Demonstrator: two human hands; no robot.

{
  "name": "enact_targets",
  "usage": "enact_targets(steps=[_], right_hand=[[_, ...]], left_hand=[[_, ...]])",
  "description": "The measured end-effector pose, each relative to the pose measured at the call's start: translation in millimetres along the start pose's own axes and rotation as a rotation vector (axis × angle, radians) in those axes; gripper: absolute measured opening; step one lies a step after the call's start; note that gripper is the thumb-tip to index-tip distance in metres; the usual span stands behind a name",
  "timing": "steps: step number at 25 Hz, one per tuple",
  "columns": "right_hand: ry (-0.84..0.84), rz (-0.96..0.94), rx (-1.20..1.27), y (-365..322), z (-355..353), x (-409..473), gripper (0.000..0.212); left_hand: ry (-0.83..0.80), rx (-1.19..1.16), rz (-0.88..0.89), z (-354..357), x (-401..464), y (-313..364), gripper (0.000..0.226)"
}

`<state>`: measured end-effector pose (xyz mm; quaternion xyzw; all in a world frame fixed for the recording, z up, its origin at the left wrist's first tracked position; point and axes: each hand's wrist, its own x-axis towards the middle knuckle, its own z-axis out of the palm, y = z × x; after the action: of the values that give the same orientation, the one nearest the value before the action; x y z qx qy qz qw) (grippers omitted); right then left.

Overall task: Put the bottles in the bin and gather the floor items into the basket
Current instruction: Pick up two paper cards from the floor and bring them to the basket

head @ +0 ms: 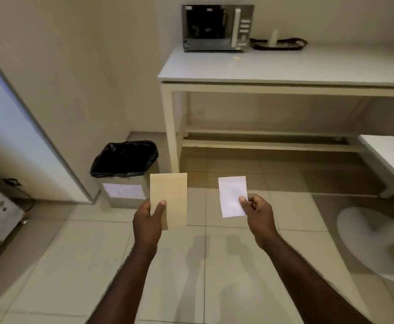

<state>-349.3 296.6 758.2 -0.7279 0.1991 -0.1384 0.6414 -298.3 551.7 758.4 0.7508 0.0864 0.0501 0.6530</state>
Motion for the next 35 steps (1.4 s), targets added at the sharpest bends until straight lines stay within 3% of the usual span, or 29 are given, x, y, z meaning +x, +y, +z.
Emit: enact_targets(steps=[8,12,21,35], right_hand=[[0.159,0.002,-0.033,41.2,-235.2,34.3,0.03],[0.299,0.033,-0.045,54.1,-331.5,37.5,0.027],[0.642,0.087,-0.058,83.4,-518.4,77.0,0.029],[0.869,0.107,-0.049,100.3,-766.9,218.4,0.036]], left_hand=[[-0.163,-0.028,0.024,230.0,-75.6,26.4,0.013],[-0.293,-0.037,0.013,326.1,-109.3,41.3,0.017],[-0.582,0.004,0.01,530.9,-146.4,62.6,0.013],[-0.868,0.025,0.054,878.9,-167.8,121.4,0.014]])
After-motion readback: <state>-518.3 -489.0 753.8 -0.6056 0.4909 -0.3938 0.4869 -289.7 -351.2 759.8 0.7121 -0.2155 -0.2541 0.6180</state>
